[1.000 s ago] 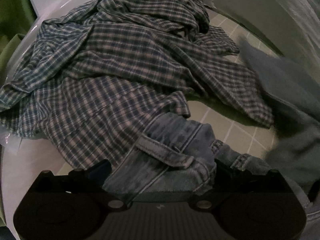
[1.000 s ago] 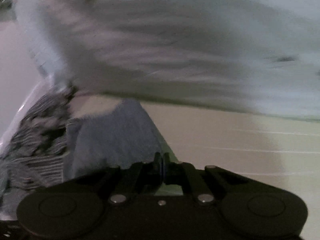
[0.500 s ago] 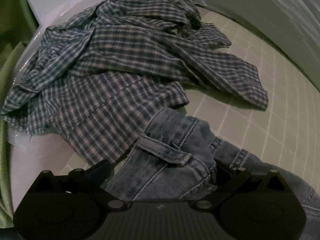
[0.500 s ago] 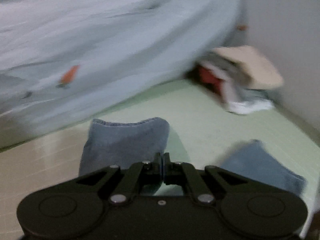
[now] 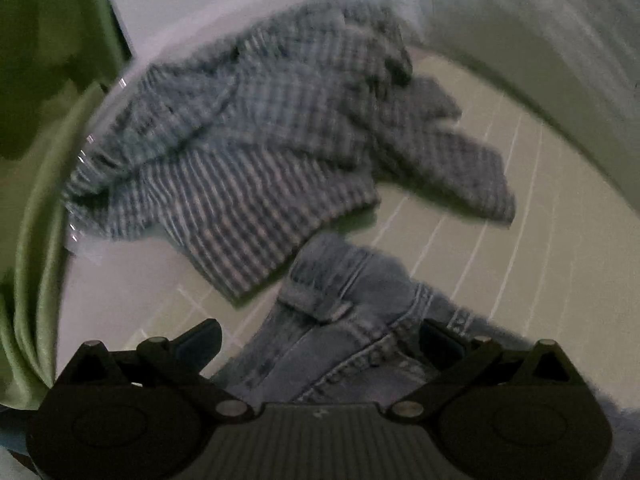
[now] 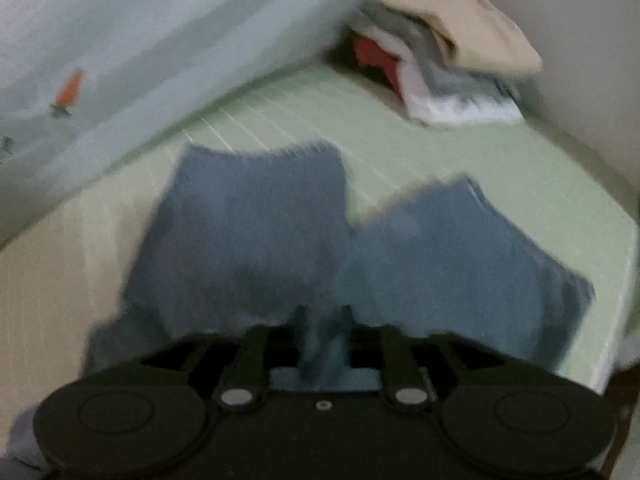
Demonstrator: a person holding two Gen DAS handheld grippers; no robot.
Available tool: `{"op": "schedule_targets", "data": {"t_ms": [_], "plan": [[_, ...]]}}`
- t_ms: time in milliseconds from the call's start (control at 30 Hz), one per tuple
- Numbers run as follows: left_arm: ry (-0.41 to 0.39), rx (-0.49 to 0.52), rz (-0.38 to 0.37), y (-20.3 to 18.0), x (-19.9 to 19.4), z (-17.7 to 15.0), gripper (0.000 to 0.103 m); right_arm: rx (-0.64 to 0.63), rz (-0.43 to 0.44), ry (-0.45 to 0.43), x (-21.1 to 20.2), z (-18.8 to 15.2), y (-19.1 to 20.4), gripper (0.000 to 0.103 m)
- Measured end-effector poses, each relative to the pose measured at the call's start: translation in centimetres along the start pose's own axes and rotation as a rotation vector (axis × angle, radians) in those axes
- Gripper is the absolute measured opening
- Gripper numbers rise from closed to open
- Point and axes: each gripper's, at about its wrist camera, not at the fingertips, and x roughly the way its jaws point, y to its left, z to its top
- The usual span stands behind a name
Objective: Fold clothes
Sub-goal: 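Lay the held jeans leg along the mat with the right gripper while the left gripper grasps the waistband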
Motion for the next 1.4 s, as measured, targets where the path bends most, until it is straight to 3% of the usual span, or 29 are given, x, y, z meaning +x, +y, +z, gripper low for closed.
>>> {"op": "schedule_targets", "data": {"t_ms": [33, 167, 333, 433, 500, 600, 667, 700, 733, 767, 833, 933, 1033, 1167, 1300, 1400], "plan": [[-0.031, -0.014, 0.004, -0.1, -0.6, 0.4, 0.103, -0.014, 0.027, -0.010, 0.1, 0.7, 0.6, 0.056], [-0.082, -0.051, 0.015, -1.0, -1.0, 1.8, 0.103, -0.057, 0.139, -0.019, 1.1, 3.0, 3.2, 0.068], [0.011, -0.069, 0.034, -2.5, 2.3, 2.2, 0.103, -0.053, 0.270, 0.126, 5.6, 3.3, 8.4, 0.069], [0.073, -0.120, 0.078, -2.2, 4.4, 2.3, 0.103, -0.066, 0.261, 0.214, 7.4, 1.9, 10.8, 0.069], [0.109, -0.146, 0.056, -1.7, 5.2, 2.4, 0.102, -0.087, 0.250, 0.256, 8.3, 1.0, 12.1, 0.069], [0.134, -0.140, 0.020, -1.6, 5.8, 2.3, 0.090, -0.166, 0.199, 0.249, 8.6, 0.2, 13.1, 0.066], [0.144, -0.148, 0.001, -1.5, 5.8, 2.1, 0.062, -0.213, 0.164, 0.222, 8.5, -0.1, 13.2, 0.047], [0.147, -0.159, -0.011, -1.4, 5.6, 2.0, 0.053, -0.214, 0.167, 0.215, 8.5, 0.0, 12.9, 0.024], [0.145, -0.172, -0.028, -1.4, 5.5, 2.0, 0.031, -0.201, 0.179, 0.211, 8.5, 0.2, 12.3, 0.003], [0.144, -0.186, -0.046, -1.3, 5.3, 1.9, 0.019, -0.186, 0.193, 0.208, 8.5, 0.6, 11.6, 0.003], [0.102, -0.163, -0.077, -2.1, 3.8, 2.2, 0.016, -0.173, 0.189, 0.133, 7.7, 1.5, 9.7, 0.003], [0.002, -0.123, -0.131, -3.4, 0.3, 3.0, 0.016, -0.204, 0.094, -0.058, 5.0, 3.2, 6.2, 0.003], [-0.098, -0.169, -0.216, -3.1, -4.3, 3.3, 0.015, -0.092, 0.011, -0.207, 1.8, 5.3, 0.4, 0.003], [-0.172, -0.157, -0.276, -2.7, -8.7, 1.0, 0.015, -0.018, -0.043, -0.158, 1.8, 3.8, -4.4, 0.003], [-0.042, -0.085, -0.177, -1.9, -6.0, -4.4, 0.016, 0.054, -0.094, -0.101, 1.8, 2.1, -9.1, 0.003], [0.053, -0.056, -0.098, -1.9, -4.2, -7.4, 0.025, 0.107, -0.133, -0.058, 1.9, 0.8, -12.6, 0.003]]}}
